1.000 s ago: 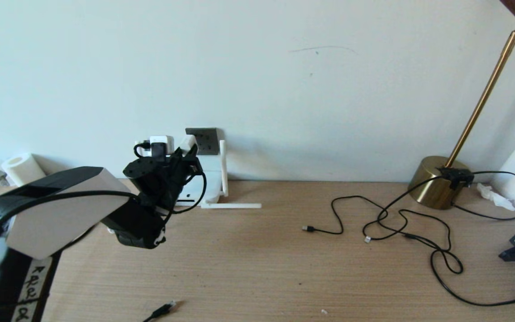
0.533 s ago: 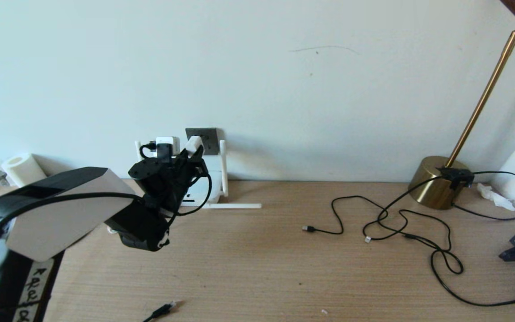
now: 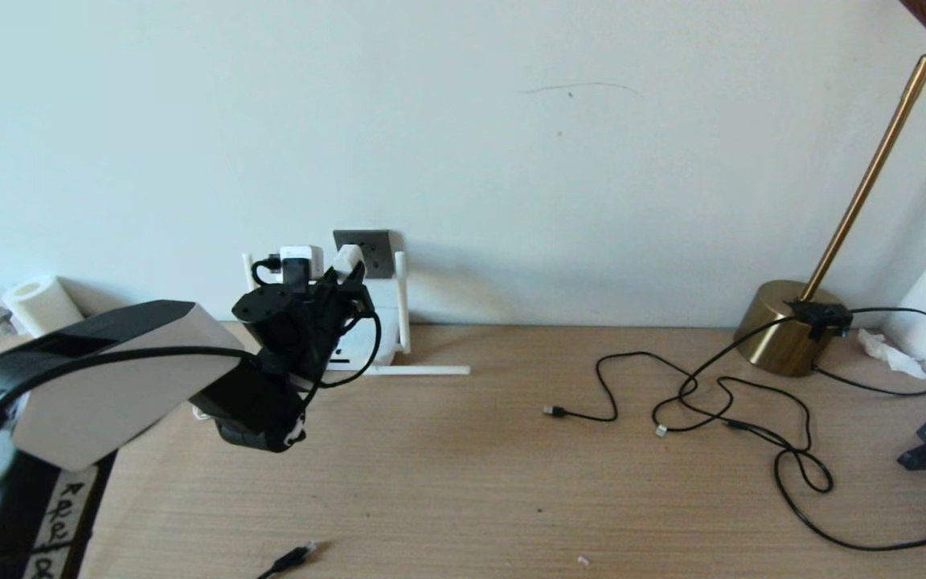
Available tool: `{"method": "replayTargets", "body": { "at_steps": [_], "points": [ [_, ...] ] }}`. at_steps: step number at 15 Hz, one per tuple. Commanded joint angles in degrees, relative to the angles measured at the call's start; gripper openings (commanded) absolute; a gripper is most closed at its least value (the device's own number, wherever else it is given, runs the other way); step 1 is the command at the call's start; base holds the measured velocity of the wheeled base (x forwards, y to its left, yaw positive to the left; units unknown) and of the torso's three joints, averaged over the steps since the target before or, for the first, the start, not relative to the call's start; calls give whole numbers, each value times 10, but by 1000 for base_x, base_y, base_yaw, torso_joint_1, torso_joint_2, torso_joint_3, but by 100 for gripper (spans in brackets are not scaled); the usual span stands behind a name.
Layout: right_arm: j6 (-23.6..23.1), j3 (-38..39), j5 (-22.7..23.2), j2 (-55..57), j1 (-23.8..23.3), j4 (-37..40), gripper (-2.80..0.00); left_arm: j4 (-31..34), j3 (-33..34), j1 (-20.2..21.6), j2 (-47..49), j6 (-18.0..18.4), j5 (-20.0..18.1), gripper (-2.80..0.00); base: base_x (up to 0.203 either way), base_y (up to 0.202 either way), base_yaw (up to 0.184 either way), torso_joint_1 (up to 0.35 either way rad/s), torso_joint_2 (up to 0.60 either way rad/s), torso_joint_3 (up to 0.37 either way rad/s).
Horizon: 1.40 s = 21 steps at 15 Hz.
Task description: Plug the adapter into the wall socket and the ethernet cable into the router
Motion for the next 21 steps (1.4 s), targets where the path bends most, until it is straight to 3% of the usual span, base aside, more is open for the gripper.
{"method": "replayTargets", "body": {
  "at_steps": [1,21],
  "points": [
    [0,0,0,0,0,-1,-280,-5,0,1,0,0,1,-280,0,0,0,0,0,0],
    [0,0,0,0,0,0,-280,-5,-28,5,20,6,-3,-280,0,0,0,0,0,0]
  ]
}}
